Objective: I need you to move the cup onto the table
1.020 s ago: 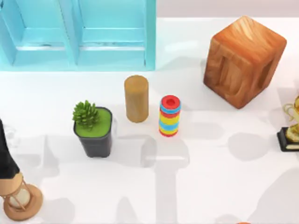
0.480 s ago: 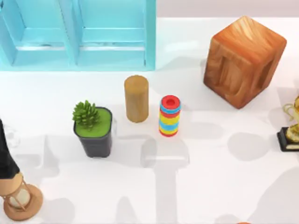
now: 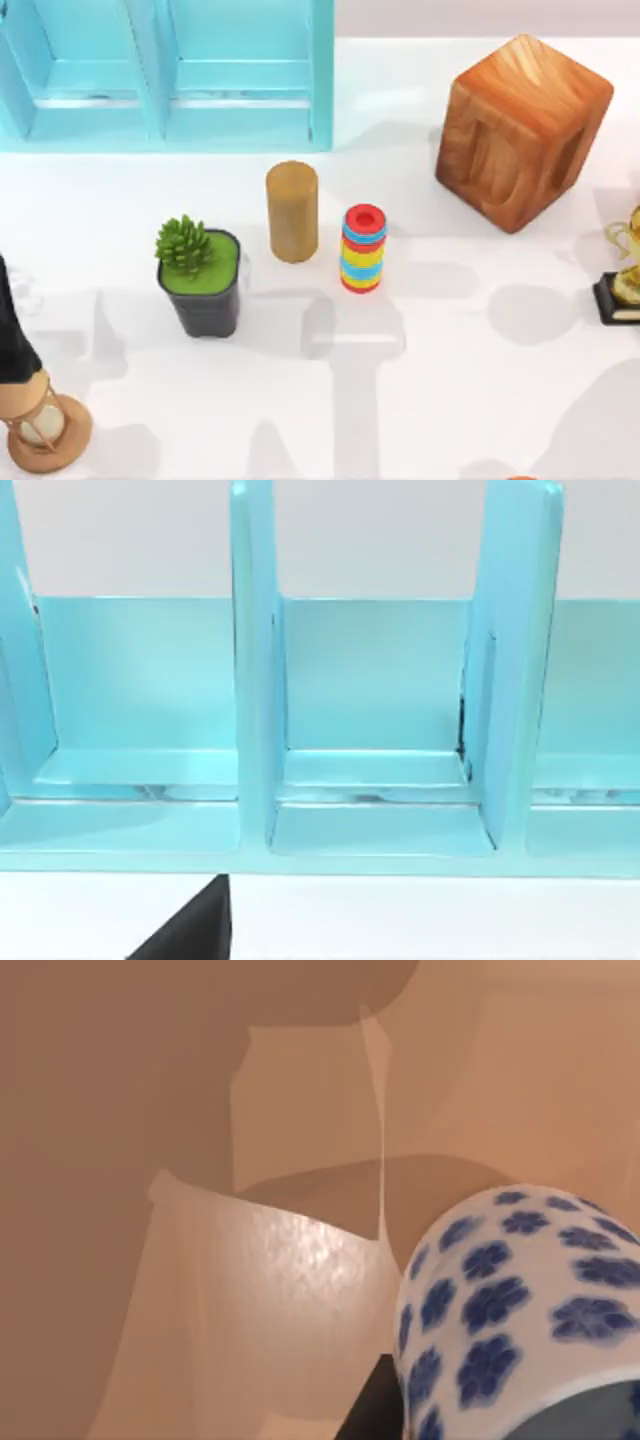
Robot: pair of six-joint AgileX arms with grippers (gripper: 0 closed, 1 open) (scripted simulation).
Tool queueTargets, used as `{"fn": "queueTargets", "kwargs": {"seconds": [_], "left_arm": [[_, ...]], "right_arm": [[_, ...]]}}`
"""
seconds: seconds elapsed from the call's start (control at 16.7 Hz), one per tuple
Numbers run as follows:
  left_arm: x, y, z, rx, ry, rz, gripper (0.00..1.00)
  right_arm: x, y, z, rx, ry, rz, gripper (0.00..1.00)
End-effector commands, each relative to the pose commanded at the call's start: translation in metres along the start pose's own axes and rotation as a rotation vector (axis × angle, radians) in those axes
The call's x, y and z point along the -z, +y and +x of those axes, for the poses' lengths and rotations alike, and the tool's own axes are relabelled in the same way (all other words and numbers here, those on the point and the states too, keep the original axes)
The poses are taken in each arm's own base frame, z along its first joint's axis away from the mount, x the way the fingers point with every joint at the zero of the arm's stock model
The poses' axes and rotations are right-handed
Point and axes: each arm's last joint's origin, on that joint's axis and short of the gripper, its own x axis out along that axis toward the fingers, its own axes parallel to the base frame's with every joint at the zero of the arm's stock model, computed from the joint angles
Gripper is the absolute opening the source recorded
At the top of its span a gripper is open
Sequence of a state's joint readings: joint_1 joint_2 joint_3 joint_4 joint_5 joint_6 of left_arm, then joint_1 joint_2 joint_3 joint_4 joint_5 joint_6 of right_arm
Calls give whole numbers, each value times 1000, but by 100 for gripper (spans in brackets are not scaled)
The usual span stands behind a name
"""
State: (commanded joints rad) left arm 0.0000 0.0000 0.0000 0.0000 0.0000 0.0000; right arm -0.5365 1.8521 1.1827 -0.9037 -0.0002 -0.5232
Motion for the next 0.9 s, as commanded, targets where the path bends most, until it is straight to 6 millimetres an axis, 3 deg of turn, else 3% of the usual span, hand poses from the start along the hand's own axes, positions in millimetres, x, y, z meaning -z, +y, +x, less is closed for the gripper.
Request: {"fn": "queueTargets", "kwargs": {"seconds": [0.6,0.9], "left_arm": [[0,0,0,0,0,0,100],[0,0,0,0,0,0,100]], "right_arm": [[4,0,-3,-1,7,15,0],[15,21,-34,-9,39,77,0]]}}
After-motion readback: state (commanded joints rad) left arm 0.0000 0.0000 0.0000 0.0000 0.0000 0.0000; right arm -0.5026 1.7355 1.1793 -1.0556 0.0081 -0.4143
